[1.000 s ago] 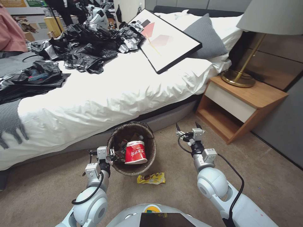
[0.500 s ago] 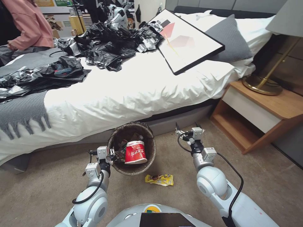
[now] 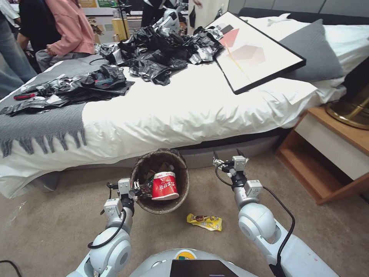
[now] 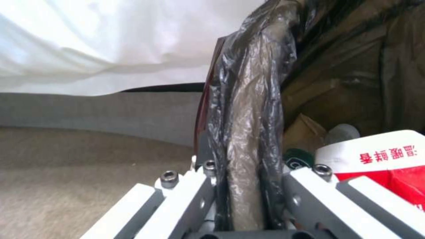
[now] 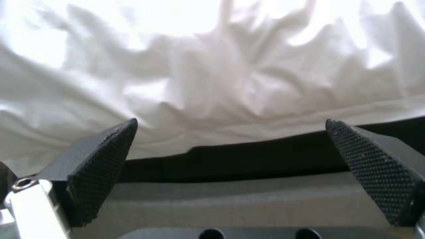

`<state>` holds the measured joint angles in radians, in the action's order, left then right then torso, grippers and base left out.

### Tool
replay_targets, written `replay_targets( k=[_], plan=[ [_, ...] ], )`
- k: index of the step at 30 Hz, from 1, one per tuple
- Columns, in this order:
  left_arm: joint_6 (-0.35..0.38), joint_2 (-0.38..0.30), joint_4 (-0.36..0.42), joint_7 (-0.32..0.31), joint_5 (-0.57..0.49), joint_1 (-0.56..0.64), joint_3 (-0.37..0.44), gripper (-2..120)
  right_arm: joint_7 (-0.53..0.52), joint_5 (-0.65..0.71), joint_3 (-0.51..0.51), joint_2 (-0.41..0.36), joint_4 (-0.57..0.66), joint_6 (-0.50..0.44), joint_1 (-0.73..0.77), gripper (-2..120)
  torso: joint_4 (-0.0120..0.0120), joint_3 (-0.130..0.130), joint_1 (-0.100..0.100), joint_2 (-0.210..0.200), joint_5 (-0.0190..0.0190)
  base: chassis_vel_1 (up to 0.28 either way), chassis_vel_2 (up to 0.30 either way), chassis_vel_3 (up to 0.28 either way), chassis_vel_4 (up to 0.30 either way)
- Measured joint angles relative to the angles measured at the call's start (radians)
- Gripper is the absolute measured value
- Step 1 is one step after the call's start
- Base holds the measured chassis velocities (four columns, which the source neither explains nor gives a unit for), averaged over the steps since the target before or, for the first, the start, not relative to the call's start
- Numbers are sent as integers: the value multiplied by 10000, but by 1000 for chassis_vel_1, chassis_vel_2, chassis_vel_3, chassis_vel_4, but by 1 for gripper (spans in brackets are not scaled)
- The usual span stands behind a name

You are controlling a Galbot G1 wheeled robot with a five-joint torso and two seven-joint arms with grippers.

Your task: Pick up the trash bin, then pick up the garbage from the floor and place it into the trash bin.

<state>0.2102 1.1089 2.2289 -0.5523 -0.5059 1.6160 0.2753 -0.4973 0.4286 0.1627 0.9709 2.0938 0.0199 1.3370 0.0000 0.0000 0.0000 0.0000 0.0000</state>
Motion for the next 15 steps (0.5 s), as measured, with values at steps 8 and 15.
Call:
replay_targets(
  k=[8,15],
  plan=[
    [0,1,-34,-1,-2,-13,2,0,-47,-11,-51,25,-19,23,-36,100,0,0,0,0,0,59,62,63,64],
    [-20,24,-87,0,70,2,3,0,-98,-28,-89,46,-39,41,-56,100,3,0,0,0,1,14,14,18,11]
  ],
)
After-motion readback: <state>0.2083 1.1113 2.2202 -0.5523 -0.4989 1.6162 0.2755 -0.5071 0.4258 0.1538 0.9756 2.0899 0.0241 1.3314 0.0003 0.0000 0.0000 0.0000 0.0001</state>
